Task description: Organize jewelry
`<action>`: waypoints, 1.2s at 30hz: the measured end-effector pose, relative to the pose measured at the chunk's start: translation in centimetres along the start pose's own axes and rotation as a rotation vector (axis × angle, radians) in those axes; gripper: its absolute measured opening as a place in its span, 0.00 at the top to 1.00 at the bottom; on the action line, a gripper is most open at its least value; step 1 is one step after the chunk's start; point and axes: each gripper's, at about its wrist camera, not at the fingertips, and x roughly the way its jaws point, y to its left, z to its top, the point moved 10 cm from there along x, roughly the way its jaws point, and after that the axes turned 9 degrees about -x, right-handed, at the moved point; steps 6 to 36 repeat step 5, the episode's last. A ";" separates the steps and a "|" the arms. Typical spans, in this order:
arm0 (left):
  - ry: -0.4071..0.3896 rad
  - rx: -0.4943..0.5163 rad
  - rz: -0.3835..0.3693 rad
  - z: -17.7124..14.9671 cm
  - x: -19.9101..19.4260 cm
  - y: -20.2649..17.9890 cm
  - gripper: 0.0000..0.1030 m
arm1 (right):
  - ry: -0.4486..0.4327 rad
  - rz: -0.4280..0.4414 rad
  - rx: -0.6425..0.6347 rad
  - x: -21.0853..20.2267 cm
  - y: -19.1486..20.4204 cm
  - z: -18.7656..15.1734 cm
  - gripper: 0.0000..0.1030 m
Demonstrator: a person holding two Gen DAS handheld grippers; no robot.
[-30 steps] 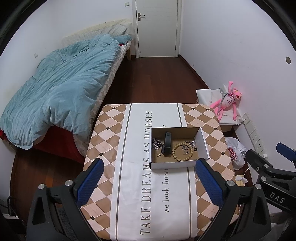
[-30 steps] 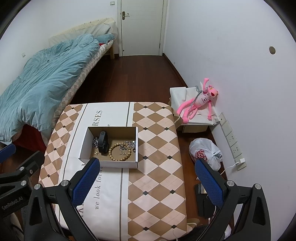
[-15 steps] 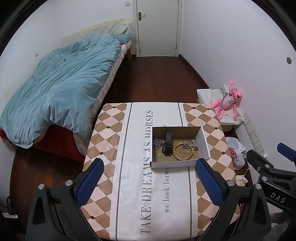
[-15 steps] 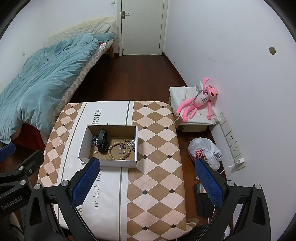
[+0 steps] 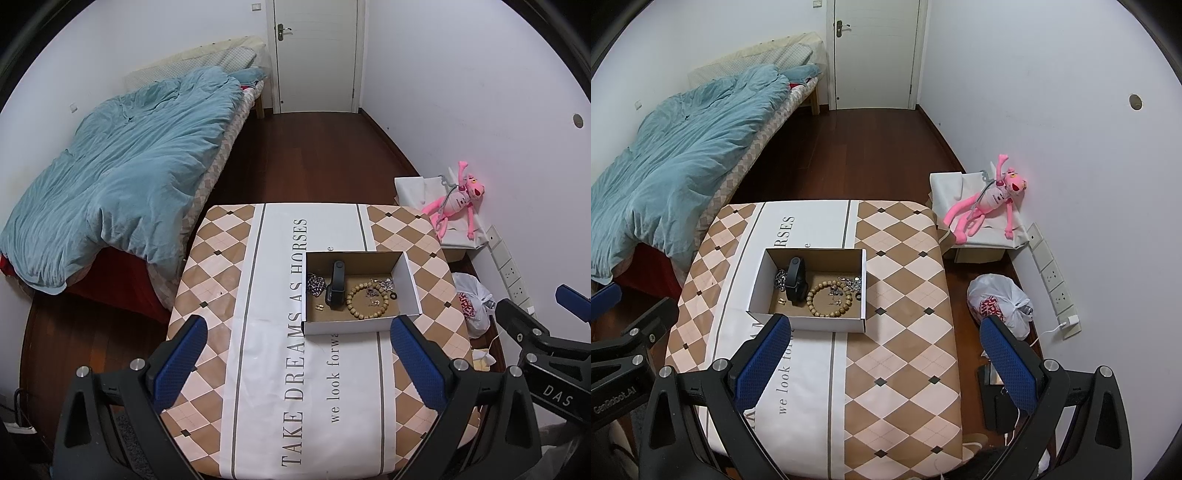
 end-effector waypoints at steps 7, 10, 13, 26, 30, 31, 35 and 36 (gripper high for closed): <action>-0.011 -0.008 -0.003 0.2 -0.1 0.2 0.02 | -0.002 -0.003 0.002 -0.1 -0.1 0.0 0.00; -0.011 -0.008 -0.003 0.2 -0.1 0.2 0.02 | -0.002 -0.003 0.002 -0.1 -0.1 0.0 0.00; -0.011 -0.008 -0.003 0.2 -0.1 0.2 0.02 | -0.002 -0.003 0.002 -0.1 -0.1 0.0 0.00; -0.011 -0.008 -0.003 0.2 -0.1 0.2 0.02 | -0.002 -0.003 0.002 -0.1 -0.1 0.0 0.00; -0.011 -0.008 -0.003 0.2 -0.1 0.2 0.02 | -0.002 -0.003 0.002 -0.1 -0.1 0.0 0.00; -0.011 -0.008 -0.003 0.2 -0.1 0.2 0.02 | -0.002 -0.003 0.002 -0.1 -0.1 0.0 0.00; -0.011 -0.008 -0.003 0.2 -0.1 0.2 0.02 | -0.002 -0.003 0.002 -0.1 -0.1 0.0 0.00; -0.011 -0.008 -0.003 0.2 -0.1 0.2 0.02 | -0.002 -0.003 0.002 -0.1 -0.1 0.0 0.00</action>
